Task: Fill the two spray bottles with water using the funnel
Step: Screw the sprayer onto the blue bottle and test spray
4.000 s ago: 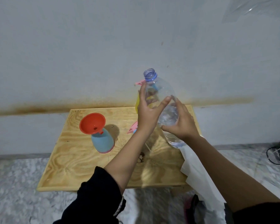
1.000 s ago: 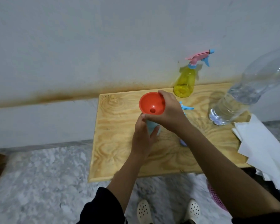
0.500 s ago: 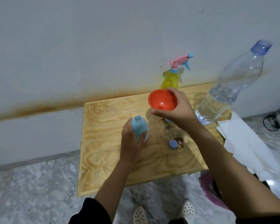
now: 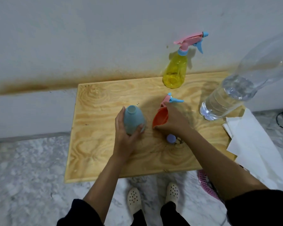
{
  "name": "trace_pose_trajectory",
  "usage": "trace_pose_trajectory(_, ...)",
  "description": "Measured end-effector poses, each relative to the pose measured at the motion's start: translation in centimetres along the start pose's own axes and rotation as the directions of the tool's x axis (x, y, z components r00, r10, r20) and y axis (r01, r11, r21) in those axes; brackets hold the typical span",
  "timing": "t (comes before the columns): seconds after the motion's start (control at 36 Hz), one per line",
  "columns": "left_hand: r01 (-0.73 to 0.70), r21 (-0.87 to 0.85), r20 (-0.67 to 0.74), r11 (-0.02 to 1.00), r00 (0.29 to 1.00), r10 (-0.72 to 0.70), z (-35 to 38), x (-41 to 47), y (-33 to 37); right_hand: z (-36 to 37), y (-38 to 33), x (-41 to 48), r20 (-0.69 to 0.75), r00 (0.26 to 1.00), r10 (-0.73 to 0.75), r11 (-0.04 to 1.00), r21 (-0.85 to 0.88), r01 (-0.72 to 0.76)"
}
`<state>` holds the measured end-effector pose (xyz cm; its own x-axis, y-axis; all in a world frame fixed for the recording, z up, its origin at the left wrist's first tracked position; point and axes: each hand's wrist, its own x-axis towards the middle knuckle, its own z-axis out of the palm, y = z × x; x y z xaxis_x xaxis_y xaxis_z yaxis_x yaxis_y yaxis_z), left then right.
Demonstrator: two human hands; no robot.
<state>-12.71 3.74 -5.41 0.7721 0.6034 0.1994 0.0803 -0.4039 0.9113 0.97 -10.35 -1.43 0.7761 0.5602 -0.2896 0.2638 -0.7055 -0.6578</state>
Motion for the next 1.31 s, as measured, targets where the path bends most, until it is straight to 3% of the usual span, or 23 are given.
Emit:
trace_pose_trajectory(0.14, 0.015, 0.032, -0.005, 0.999, 1.000, -0.014, 0.5, -0.2, 0.2, 0.0, 0.4, 0.1, 0.002, 1.000, -0.016, 0.998, 0.063, 0.016)
trace_pose_trajectory(0.33, 0.057, 0.043, 0.022, 0.997, 0.998, -0.058, 0.4, -0.2, 0.1, -1.7, 1.9, 1.6, -0.339, 0.940, 0.043, 0.965, 0.258, 0.049)
trace_pose_trajectory(0.5, 0.104, 0.011, 0.025, 0.994, 0.994, -0.105, 0.4, -0.3, 0.7, -3.1, 4.3, 4.0, -0.107, 0.977, 0.186, 0.975, 0.144, -0.170)
trace_pose_trajectory(0.72, 0.128, 0.013, 0.032, 0.992, 0.991, -0.128, 0.3, -0.2, 0.7, -3.3, 3.5, 5.1, -0.010, 0.997, 0.072, 0.996, 0.043, -0.072)
trace_pose_trajectory(1.11, 0.152, 0.027, 0.039, 0.988, 0.988, -0.153, 0.1, -0.2, 0.9, -3.5, 3.8, 4.7, -0.118, 0.987, 0.107, 0.984, 0.155, -0.088)
trace_pose_trajectory(1.25, 0.179, 0.014, 0.012, 0.984, 0.984, -0.179, -0.1, -0.5, 1.5, -5.1, 2.1, 4.3, -0.232, 0.966, 0.116, 0.963, 0.265, -0.051)
trace_pose_trajectory(1.31, 0.193, 0.001, 0.002, 0.981, 0.981, -0.193, -0.1, -0.6, 2.0, -5.8, 0.2, 3.9, -0.276, 0.955, 0.112, 0.917, 0.399, 0.008)
